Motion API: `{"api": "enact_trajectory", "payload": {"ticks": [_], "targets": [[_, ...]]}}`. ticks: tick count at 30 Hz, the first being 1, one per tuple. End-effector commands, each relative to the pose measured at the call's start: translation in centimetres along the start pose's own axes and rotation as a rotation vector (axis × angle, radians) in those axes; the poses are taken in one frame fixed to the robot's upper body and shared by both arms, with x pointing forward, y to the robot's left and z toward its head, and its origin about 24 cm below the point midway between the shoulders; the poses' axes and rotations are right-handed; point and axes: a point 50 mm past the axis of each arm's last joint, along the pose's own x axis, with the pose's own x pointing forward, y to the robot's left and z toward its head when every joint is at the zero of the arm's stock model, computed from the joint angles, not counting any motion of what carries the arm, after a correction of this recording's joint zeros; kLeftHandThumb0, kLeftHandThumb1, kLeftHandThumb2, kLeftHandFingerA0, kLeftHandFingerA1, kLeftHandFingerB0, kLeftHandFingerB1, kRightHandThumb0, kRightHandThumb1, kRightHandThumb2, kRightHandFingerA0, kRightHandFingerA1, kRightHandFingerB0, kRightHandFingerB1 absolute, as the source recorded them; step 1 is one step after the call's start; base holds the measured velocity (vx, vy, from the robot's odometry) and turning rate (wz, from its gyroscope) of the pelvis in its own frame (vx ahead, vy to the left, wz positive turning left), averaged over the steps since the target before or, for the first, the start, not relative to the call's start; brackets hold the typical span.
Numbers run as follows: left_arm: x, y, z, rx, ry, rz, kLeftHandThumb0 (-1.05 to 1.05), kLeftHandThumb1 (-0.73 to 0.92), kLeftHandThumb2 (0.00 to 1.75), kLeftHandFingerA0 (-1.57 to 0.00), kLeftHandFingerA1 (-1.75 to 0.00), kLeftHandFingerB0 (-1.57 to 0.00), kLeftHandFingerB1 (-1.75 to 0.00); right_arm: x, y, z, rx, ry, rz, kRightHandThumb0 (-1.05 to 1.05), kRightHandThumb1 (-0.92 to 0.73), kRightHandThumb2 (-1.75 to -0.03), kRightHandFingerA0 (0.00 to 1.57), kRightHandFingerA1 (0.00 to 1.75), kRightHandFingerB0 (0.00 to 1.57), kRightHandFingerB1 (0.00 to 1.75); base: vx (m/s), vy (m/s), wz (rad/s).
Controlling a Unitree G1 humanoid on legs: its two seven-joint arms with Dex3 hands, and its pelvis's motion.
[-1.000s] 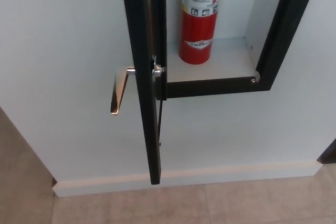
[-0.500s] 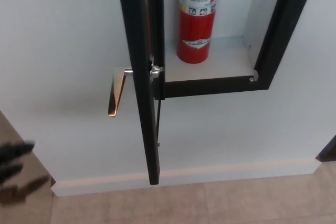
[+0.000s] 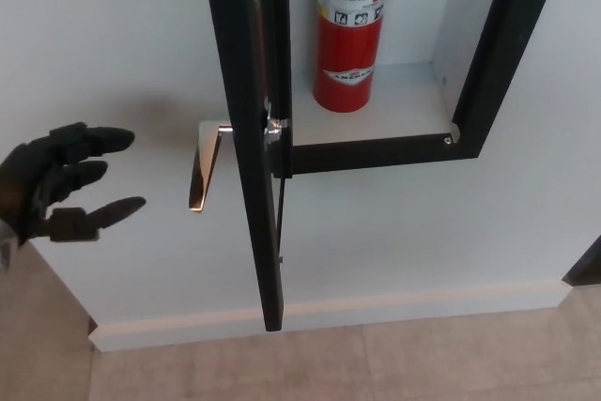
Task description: The robot wallks towards the fire extinguisher and uses its left hand to push the door to the right and close it
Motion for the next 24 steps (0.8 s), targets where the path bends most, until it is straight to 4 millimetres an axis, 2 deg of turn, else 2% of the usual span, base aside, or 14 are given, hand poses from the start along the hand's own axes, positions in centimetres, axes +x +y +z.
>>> {"api": "enact_trajectory", "payload": {"ticks": [1, 3, 4, 6, 10, 11, 12, 16, 17, 18, 19, 22, 24], "targets": [[0.5, -0.6, 0.6, -0.016, 0.019, -0.028, -0.80, 0.30, 0.72, -0.40, -0.57, -0.48, -0.67, -0.1, -0.5, -0.3, -0.016, 0.022, 0.001, -0.62, -0.39, -0.72, 0.19, 0.50, 0.10, 0.40, 0.00, 0.000, 0.00], [0.5, -0.6, 0.6, -0.016, 0.020, -0.028, -0.80, 0.30, 0.72, -0.40, -0.57, -0.48, -0.67, -0.1, -0.5, -0.3, -0.016, 0.022, 0.001, -0.62, -0.39, -0.72, 0.19, 0.50, 0.10, 0.40, 0.00, 0.000, 0.00], [0.7, -1.4, 0.9, -0.030, 0.010, -0.045, -0.77, 0.41, 0.53, -0.43, -0.60, -0.57, -0.69, 0.0, -0.6, -0.1, -0.025, 0.022, 0.000, -0.63, -0.39, -0.73, 0.20, 0.50, 0.11, 0.40, 0.00, 0.000, 0.00], [1.2, -3.1, 1.8, -0.042, -0.005, -0.087, -0.76, 0.42, 0.53, -0.43, -0.60, -0.57, -0.68, 0.2, -0.8, 0.2, -0.049, 0.017, 0.003, -0.64, -0.40, -0.73, 0.18, 0.50, 0.11, 0.40, 0.00, 0.000, 0.00], [1.2, -3.3, 2.0, -0.038, -0.002, -0.094, -0.76, 0.42, 0.53, -0.43, -0.60, -0.57, -0.68, 0.2, -0.8, 0.2, -0.054, 0.017, 0.004, -0.64, -0.40, -0.73, 0.18, 0.50, 0.11, 0.40, 0.00, 0.000, 0.00], [1.3, -3.7, 2.4, -0.039, -0.011, -0.105, -0.75, 0.41, 0.54, -0.49, -0.65, -0.63, -0.69, 0.2, -0.8, 0.3, -0.067, 0.012, 0.003, -0.63, -0.40, -0.74, 0.21, 0.49, 0.12, 0.40, 0.00, 0.000, 0.00], [1.7, -4.5, 3.3, -0.032, -0.030, -0.132, -0.77, 0.32, 0.74, -0.54, -0.69, -0.64, -0.70, 0.1, -0.7, 0.2, -0.068, 0.014, 0.003, -0.62, -0.40, -0.72, 0.18, 0.49, 0.12, 0.39, 0.00, 0.000, 0.00], [2.0, -5.1, 4.0, -0.019, -0.039, -0.153, -0.77, 0.32, 0.74, -0.54, -0.69, -0.64, -0.70, 0.0, -0.7, 0.0, -0.050, 0.024, 0.005, -0.62, -0.40, -0.72, 0.18, 0.49, 0.12, 0.39, 0.00, 0.000, 0.00], [2.2, -5.6, 4.6, -0.008, -0.045, -0.174, -0.80, 0.30, 0.77, -0.66, -0.73, -0.57, -0.64, 0.0, -0.5, -0.2, -0.021, 0.027, 0.004, -0.61, -0.38, -0.72, 0.18, 0.50, 0.13, 0.39, 0.00, 0.000, 0.00], [2.4, -6.0, 5.2, 0.003, -0.051, -0.190, -0.74, 0.42, 0.54, -0.66, -0.64, -0.69, -0.64, -0.1, -0.4, -0.3, -0.012, 0.022, 0.001, -0.61, -0.37, -0.72, 0.20, 0.51, 0.14, 0.40, 0.00, 0.000, 0.00], [2.4, -6.2, 5.5, 0.008, -0.053, -0.196, -0.74, 0.42, 0.54, -0.66, -0.64, -0.69, -0.64, -0.1, -0.4, -0.3, -0.015, 0.017, -0.001, -0.61, -0.37, -0.72, 0.20, 0.51, 0.14, 0.40, 0.00, 0.000, 0.00], [3.1, -7.1, 8.0, -0.009, -0.098, -0.240, -0.69, 0.38, 0.53, -0.73, -0.67, -0.73, -0.64, -0.1, -0.2, -0.2, -0.012, 0.014, 0.009, -0.63, -0.38, -0.73, 0.20, 0.53, 0.13, 0.41, 0.00, 0.000, 0.00], [3.2, -7.4, 8.7, -0.007, -0.114, -0.250, -0.69, 0.38, 0.53, -0.73, -0.67, -0.73, -0.64, -0.1, -0.1, -0.2, -0.012, 0.014, 0.013, -0.63, -0.38, -0.73, 0.20, 0.53, 0.13, 0.41, 0.00, 0.000, 0.00]]}}
